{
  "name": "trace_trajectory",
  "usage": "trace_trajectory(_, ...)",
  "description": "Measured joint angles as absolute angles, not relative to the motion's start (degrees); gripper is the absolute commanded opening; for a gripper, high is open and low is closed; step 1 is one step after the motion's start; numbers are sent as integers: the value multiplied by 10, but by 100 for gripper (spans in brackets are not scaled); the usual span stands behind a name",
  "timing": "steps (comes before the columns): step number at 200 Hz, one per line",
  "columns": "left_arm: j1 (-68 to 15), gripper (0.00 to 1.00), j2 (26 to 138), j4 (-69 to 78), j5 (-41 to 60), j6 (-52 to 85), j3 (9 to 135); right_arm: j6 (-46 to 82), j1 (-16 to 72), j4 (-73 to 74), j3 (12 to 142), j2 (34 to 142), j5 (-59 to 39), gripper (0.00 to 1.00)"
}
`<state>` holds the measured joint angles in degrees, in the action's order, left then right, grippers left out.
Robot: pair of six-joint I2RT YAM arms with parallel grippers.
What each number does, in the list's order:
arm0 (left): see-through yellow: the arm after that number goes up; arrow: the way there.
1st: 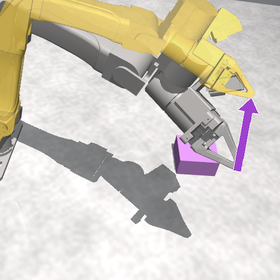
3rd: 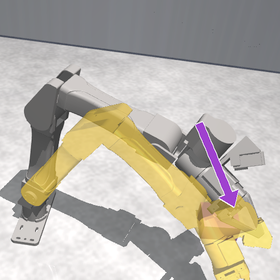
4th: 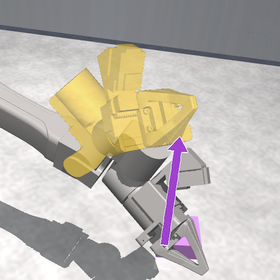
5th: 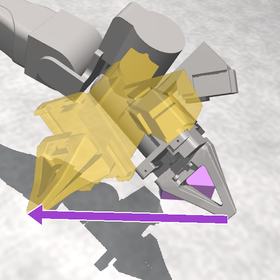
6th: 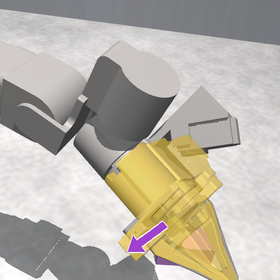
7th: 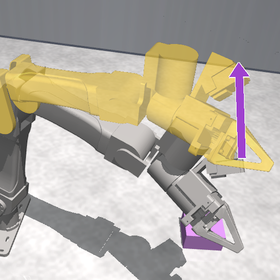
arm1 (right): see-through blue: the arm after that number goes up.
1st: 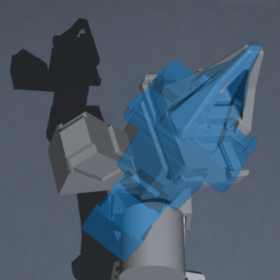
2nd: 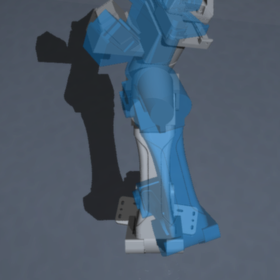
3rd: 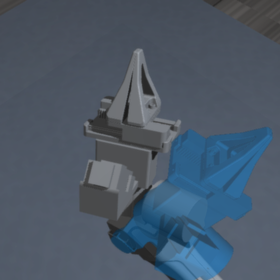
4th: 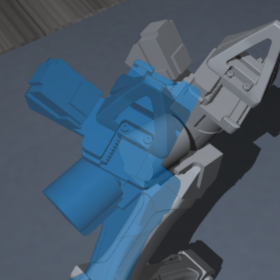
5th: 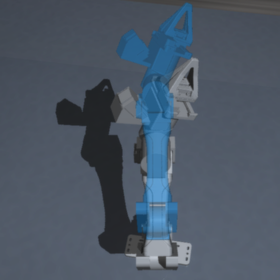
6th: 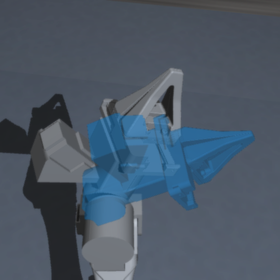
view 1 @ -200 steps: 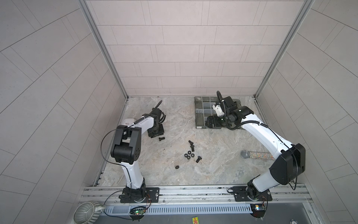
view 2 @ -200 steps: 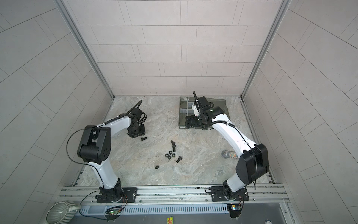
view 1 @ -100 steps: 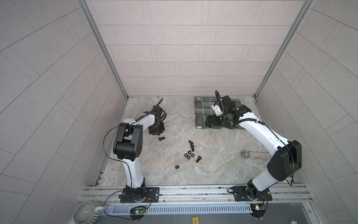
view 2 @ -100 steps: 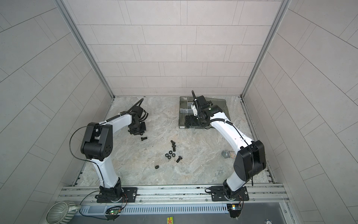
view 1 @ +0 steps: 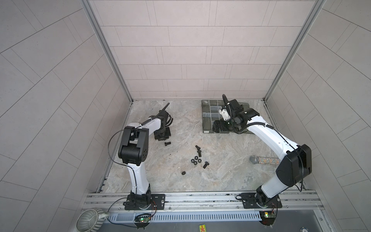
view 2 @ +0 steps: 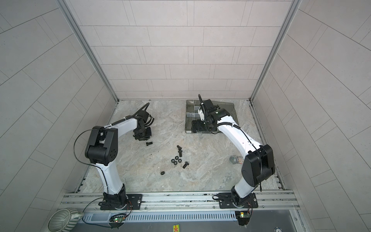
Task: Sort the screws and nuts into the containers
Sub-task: 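Close the left gripper on the black wing nut and lift it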
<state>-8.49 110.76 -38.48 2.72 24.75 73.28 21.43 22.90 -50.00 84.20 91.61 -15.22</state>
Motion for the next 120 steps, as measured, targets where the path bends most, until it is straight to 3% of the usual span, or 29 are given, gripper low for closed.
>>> trace_trajectory(63,-85,20,1110,-390,27,239,737,215,229,-504,843,916,-152,99)
trace_trajectory(120,-85,18,1110,-409,41,235,757,219,229,-504,843,916,-152,99)
